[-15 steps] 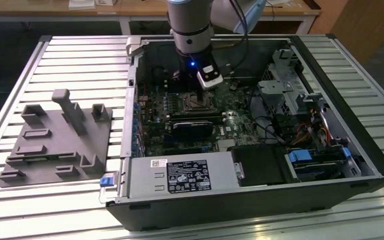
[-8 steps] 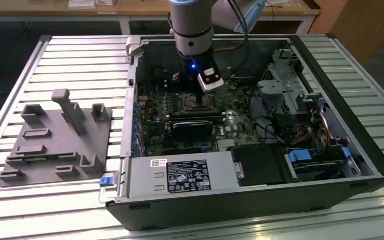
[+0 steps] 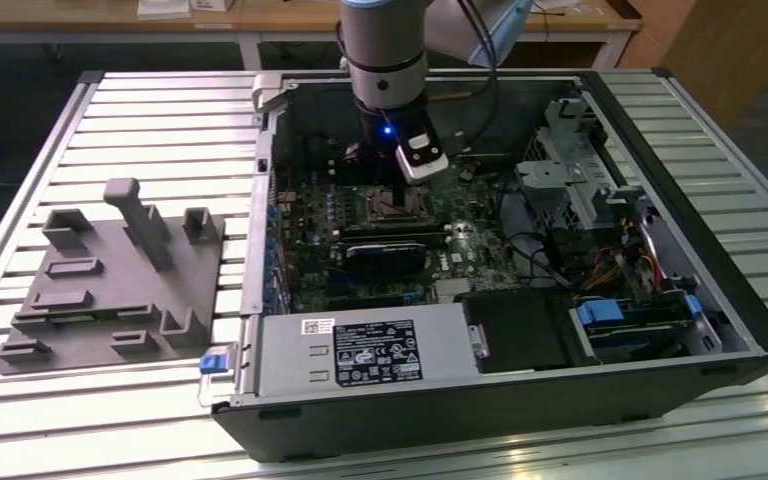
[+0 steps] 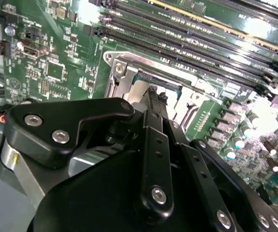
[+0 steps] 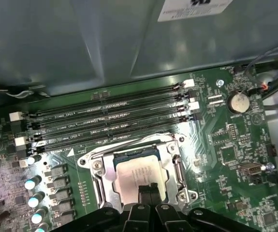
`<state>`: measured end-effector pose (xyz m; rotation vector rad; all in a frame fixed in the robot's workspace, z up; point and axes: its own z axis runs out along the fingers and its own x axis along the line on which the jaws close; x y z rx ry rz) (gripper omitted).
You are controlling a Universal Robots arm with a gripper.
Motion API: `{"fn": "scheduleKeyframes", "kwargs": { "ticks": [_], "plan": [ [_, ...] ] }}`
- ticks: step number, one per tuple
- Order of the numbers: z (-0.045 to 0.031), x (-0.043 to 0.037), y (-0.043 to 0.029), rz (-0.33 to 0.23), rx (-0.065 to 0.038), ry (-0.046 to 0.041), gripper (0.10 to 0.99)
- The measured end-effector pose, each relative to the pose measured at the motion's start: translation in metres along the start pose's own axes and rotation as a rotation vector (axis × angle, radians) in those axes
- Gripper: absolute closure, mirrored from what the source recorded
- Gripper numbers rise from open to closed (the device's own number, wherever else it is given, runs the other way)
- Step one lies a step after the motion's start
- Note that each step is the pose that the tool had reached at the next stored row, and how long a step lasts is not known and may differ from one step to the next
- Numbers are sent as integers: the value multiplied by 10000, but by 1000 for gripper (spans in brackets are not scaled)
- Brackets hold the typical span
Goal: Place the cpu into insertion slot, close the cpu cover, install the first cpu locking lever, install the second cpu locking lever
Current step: 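Install the first cpu locking lever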
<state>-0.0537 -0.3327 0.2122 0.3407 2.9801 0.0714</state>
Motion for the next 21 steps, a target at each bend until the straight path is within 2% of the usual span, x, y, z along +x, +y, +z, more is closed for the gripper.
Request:
{"fn": "scheduleKeyframes", "kwargs": {
  "ticks": [10, 16, 18, 21],
  "plan": [
    [-279, -38, 18, 0, 1, 1, 980],
    [-285, -41, 19, 0, -3, 10, 980],
    [-281, -59, 23, 6, 30, 144, 980],
    [-273, -91, 30, 19, 110, 470, 980]
  ]
}}
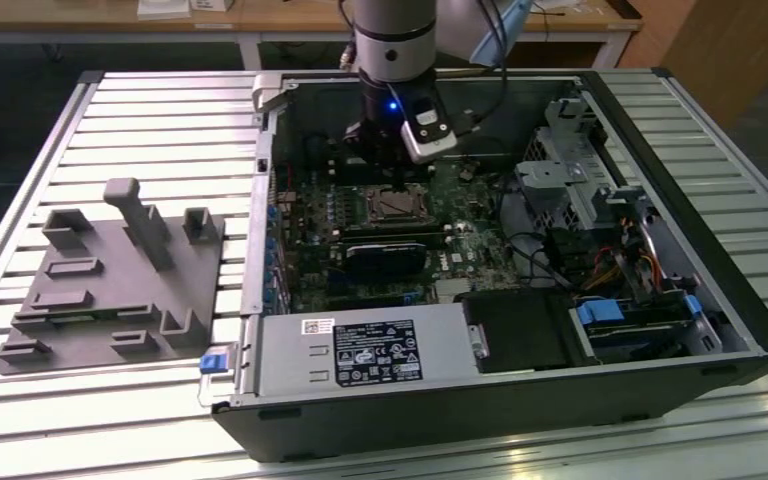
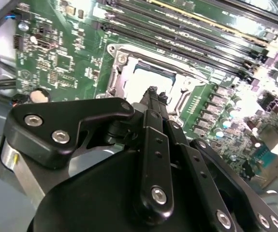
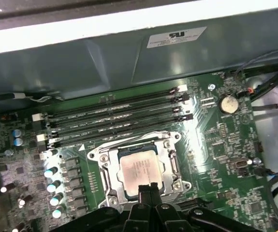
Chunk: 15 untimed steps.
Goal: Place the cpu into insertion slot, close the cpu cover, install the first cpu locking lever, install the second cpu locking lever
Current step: 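Install the first cpu locking lever, then install the second cpu locking lever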
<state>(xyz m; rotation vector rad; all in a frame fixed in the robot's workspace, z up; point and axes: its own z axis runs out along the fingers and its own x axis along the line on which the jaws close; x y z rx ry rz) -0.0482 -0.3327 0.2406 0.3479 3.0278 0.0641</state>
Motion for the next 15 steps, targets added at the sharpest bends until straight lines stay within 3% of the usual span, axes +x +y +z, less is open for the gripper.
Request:
{"fn": "scheduleKeyframes", "kwargs": {
  "ticks": [2, 15],
  "plan": [
    [1, -14, 3, 3, 25, 98, 980],
    [2, -22, -4, 1, 26, 100, 980]
  ]
}}
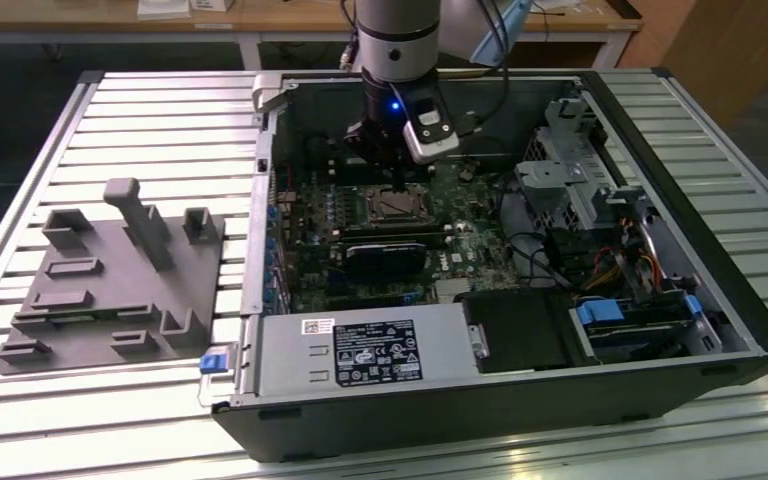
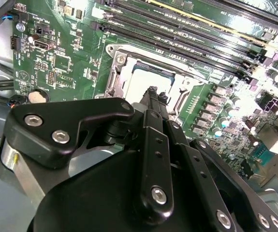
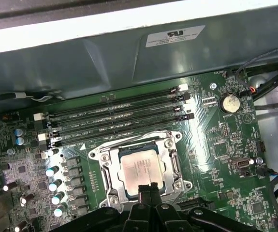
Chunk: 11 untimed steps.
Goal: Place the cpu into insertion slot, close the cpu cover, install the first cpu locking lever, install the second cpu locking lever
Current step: 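Install the second cpu locking lever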
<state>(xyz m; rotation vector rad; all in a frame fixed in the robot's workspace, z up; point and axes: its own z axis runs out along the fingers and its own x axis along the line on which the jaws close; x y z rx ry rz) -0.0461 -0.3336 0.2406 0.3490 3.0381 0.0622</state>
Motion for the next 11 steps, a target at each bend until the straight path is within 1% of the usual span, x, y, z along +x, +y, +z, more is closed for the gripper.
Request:
{"fn": "scheduleKeyframes", "kwargs": {
  "ticks": [3, 11],
  "plan": [
    [-1, -6, -27, 1, -1, 0, 980],
    [-4, -30, -131, 2, 0, 0, 980]
  ]
}}
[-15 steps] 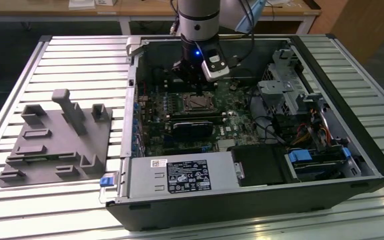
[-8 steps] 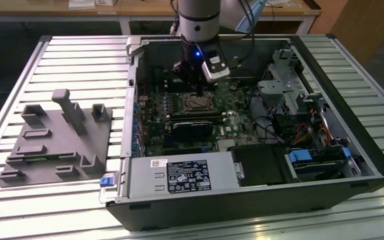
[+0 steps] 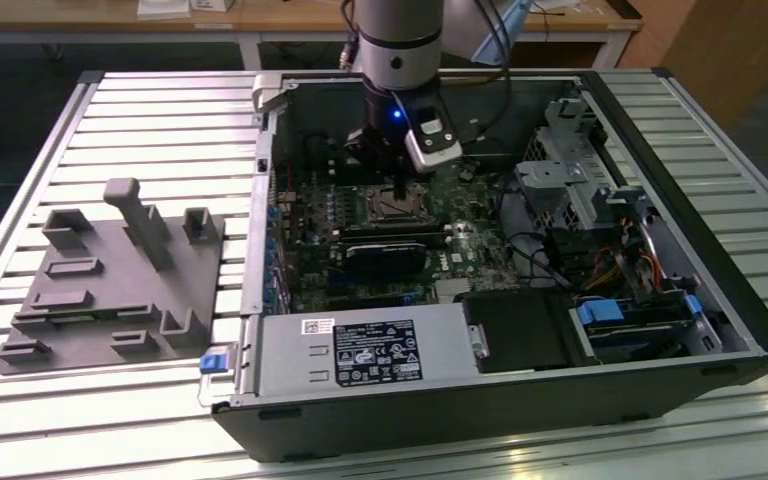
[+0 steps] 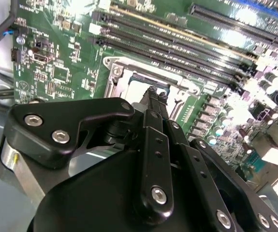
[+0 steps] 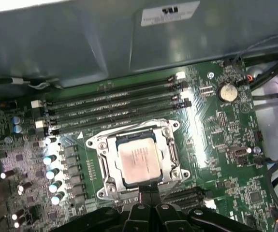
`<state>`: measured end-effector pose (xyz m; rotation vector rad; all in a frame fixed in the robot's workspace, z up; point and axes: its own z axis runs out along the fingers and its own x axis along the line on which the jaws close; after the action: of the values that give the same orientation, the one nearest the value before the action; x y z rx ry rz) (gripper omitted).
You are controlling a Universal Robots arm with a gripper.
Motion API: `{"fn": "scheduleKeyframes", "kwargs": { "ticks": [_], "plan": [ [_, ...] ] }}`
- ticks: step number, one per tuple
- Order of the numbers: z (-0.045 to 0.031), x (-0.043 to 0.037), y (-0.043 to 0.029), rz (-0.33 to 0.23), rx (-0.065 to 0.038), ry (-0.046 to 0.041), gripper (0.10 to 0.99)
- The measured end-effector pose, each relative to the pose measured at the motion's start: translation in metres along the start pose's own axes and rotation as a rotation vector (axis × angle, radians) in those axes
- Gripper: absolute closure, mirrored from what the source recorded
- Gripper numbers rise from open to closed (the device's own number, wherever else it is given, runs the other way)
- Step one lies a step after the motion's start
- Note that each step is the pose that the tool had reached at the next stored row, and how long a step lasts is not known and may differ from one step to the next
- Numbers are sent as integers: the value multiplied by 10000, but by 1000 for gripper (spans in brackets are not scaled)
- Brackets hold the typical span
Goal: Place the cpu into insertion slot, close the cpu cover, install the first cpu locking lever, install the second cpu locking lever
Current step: 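Install the second cpu locking lever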
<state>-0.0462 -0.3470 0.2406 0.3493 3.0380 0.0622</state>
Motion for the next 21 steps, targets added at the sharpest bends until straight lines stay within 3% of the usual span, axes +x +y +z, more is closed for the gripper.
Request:
{"fn": "scheduleKeyframes", "kwargs": {
  "ticks": [17, 19, 21],
  "plan": [
    [10, -41, -181, -8, -1, 5, 980],
    [22, -39, -187, -63, 10, 31, 980],
    [34, -38, -191, -173, 24, 109, 980]
  ]
}}
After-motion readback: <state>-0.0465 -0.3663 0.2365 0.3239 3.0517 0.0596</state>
